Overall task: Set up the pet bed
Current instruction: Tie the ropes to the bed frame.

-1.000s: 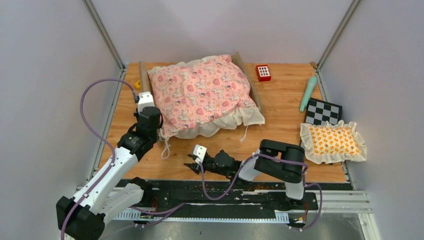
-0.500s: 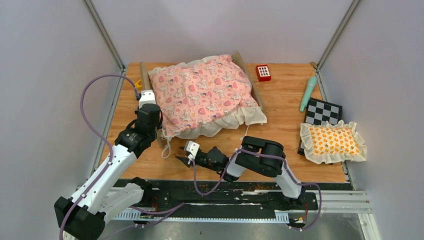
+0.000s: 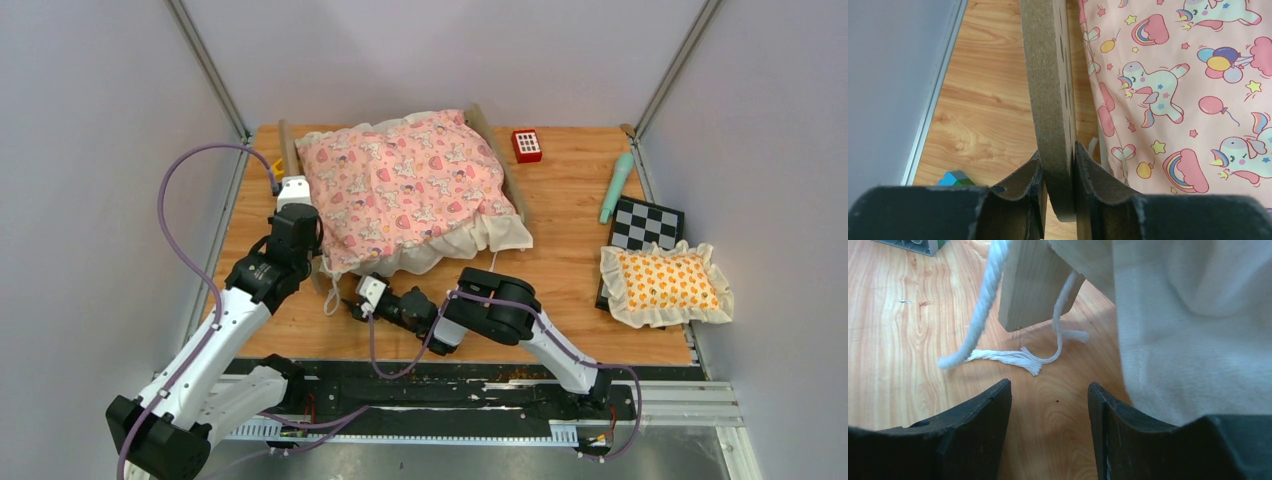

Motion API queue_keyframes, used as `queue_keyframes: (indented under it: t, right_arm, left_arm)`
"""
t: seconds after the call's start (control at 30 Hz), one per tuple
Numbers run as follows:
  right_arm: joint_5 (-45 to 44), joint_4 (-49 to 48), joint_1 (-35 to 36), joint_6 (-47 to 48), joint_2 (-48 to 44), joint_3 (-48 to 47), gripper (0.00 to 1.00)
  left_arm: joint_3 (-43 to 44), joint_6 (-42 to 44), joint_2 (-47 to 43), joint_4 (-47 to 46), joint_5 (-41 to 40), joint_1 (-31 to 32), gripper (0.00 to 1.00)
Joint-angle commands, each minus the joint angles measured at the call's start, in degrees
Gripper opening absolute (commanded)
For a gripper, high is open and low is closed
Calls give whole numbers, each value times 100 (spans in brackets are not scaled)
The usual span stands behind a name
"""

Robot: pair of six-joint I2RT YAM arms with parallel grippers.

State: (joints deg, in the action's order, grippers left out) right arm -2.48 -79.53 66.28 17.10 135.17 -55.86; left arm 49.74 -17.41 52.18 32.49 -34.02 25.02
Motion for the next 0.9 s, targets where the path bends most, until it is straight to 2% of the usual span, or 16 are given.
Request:
queue_keyframes:
  t: [0.0, 0.27, 0.5, 0.87]
  right_arm:
    - [58, -330, -66, 217, 264, -435, 58]
    - [14, -103, -80, 232, 543, -1065, 60]
    - [450, -218, -80, 359, 655, -1108, 60]
    - [276, -24, -65, 149, 958, -1789, 60]
  left_arm:
    - [618, 756, -214, -217, -449, 12, 0]
    - [682, 770, -264, -172, -370, 12, 0]
    - [726, 751, -288, -121, -232, 12, 0]
    - [725, 633, -414, 23, -74, 12, 0]
